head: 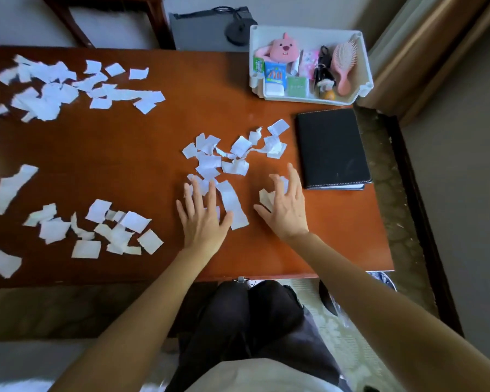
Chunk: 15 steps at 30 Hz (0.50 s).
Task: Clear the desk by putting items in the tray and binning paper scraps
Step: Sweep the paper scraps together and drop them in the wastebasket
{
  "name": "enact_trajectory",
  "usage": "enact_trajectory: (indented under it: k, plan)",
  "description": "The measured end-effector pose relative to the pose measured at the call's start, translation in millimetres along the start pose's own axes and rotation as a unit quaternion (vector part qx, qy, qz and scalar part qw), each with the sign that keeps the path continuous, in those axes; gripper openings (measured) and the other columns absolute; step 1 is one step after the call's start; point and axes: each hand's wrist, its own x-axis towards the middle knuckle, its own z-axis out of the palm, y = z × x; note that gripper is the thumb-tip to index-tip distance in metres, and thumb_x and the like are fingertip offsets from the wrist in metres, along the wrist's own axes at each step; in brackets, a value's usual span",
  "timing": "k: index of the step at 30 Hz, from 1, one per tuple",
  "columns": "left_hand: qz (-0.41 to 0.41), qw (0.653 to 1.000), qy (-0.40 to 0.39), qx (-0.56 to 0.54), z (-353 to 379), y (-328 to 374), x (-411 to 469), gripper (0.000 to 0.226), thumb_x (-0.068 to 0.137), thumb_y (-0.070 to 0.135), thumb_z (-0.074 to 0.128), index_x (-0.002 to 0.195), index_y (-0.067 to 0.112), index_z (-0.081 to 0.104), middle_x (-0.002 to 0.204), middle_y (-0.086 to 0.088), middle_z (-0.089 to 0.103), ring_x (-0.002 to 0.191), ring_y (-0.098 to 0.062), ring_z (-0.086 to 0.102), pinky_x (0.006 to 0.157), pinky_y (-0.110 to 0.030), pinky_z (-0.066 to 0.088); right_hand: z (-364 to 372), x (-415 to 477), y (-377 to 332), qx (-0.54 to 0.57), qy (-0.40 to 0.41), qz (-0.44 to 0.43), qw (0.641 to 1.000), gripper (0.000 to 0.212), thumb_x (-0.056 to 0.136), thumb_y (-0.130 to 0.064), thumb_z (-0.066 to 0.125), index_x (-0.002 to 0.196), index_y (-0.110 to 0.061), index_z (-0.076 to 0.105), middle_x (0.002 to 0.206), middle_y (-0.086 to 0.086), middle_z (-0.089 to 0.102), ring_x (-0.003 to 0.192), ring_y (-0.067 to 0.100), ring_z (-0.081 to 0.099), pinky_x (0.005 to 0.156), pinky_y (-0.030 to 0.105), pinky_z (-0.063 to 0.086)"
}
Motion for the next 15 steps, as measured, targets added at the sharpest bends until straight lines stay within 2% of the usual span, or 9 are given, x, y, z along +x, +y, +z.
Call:
enact_trajectory:
  k: [1,3,5,7,10,15]
  plan:
    - [0.011,0.999,0.043,-0.004,2,-4,5,0.075,0.087,0.044,0.053,0.149,0.017,0.021,0.156,-0.021,0.013,0.144,-0.042,0.012,0.111,-0.060,0.018,3,4,2,-0.009,-0.004,-0.005,1.000,0.072,0.085,-0.041,0.062,0.143,-0.016,0.029,0.157,0.020,0.007,0.146,0.036,0.009,0.116,0.044,0.023]
    - [0.017,0.996,0.081,-0.014,4,-8,13,0.073,0.088,0.043,0.050,0.150,0.020,0.017,0.157,-0.020,0.006,0.144,-0.042,0.005,0.113,-0.058,0.013,10,8,8,-0.034,-0.025,-0.016,0.999,0.079,0.088,-0.051,0.052,0.149,-0.023,0.011,0.158,0.016,-0.004,0.147,0.033,0.000,0.118,0.044,0.014]
    - [0.012,0.998,0.052,-0.022,6,-7,20,0.075,0.091,0.052,0.042,0.150,0.027,0.003,0.158,-0.016,-0.009,0.144,-0.040,-0.009,0.115,-0.056,0.003,18,8,14,-0.049,-0.039,-0.030,0.998,0.077,0.091,-0.057,0.040,0.150,-0.027,0.001,0.159,0.010,-0.010,0.148,0.029,-0.001,0.120,0.042,0.008]
    - [0.017,1.000,0.012,-0.008,9,-5,26,0.079,0.089,0.061,0.035,0.149,0.031,-0.006,0.157,-0.012,-0.016,0.144,-0.037,-0.016,0.115,-0.054,-0.004,23,8,18,-0.048,-0.032,-0.050,0.997,0.074,0.092,-0.057,0.034,0.150,-0.026,0.000,0.159,0.007,-0.007,0.148,0.024,0.005,0.120,0.040,0.007]
    - [0.039,0.999,0.013,0.021,15,-5,30,0.066,0.094,0.056,0.027,0.150,0.030,0.005,0.159,-0.007,-0.004,0.146,-0.032,-0.008,0.116,-0.052,-0.006,23,15,17,-0.034,-0.010,-0.094,0.995,0.070,0.095,-0.051,0.035,0.150,-0.025,0.002,0.160,0.004,-0.003,0.147,0.022,0.015,0.119,0.039,0.011]
    - [0.091,0.991,0.097,-0.030,22,-11,20,0.043,0.101,0.033,0.032,0.143,0.026,0.034,0.155,-0.003,0.027,0.145,-0.021,0.019,0.119,-0.042,0.006,27,41,3,-0.069,-0.024,-0.184,0.980,0.057,0.098,-0.045,0.031,0.149,-0.032,0.009,0.160,0.000,-0.003,0.147,0.023,0.009,0.119,0.041,0.012]
